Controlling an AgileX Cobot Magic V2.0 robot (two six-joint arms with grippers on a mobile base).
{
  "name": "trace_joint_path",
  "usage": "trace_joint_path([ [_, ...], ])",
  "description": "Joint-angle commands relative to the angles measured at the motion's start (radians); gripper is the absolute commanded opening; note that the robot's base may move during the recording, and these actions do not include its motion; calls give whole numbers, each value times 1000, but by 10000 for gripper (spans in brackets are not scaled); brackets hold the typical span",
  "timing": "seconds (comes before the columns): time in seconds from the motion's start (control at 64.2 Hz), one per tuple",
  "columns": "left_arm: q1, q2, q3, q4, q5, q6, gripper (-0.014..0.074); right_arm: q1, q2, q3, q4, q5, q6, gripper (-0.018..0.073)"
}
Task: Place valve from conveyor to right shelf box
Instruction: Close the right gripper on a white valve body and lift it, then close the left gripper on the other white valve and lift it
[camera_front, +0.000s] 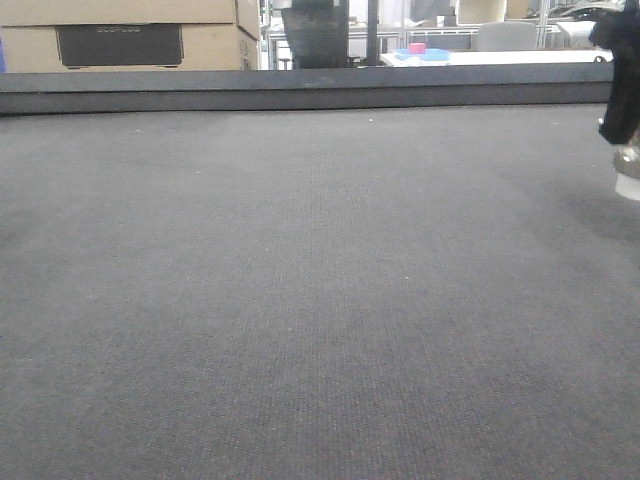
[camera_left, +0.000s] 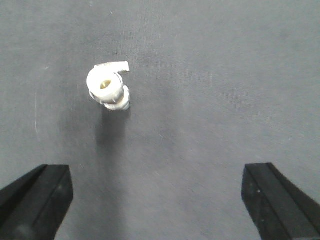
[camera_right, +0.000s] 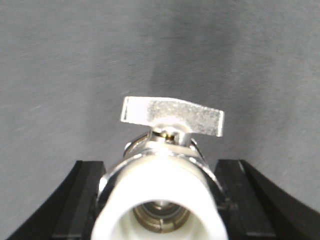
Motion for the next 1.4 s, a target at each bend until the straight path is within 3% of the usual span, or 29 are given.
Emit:
trace_joint_path([
  [0.0, 42, 73, -49, -10, 10, 60, 590, 29, -72, 28, 10, -30, -10, -153],
  [0.202, 104, 251, -130, -10, 10, 90, 590, 94, -163, 83, 18, -36, -10, -153],
  [0.545, 106, 452, -167, -10, -105, 110, 590, 103, -204, 132, 28, -36, -10, -153],
  [1.105, 106, 587, -165, -24, -122, 110, 579, 103, -204, 141, 28, -69, -10, -153],
  [1.152, 106, 587, -165, -25, -124, 110, 555, 103, -204, 141, 28, -73, -10, -153],
  [1.23, 106, 587, -165, -25, -122, 110, 442, 103, -204, 141, 28, -83, -10, -153],
  [1.385, 106, 587, -165, -25, -90, 110, 76, 103, -204, 141, 28, -110, -10, -153],
])
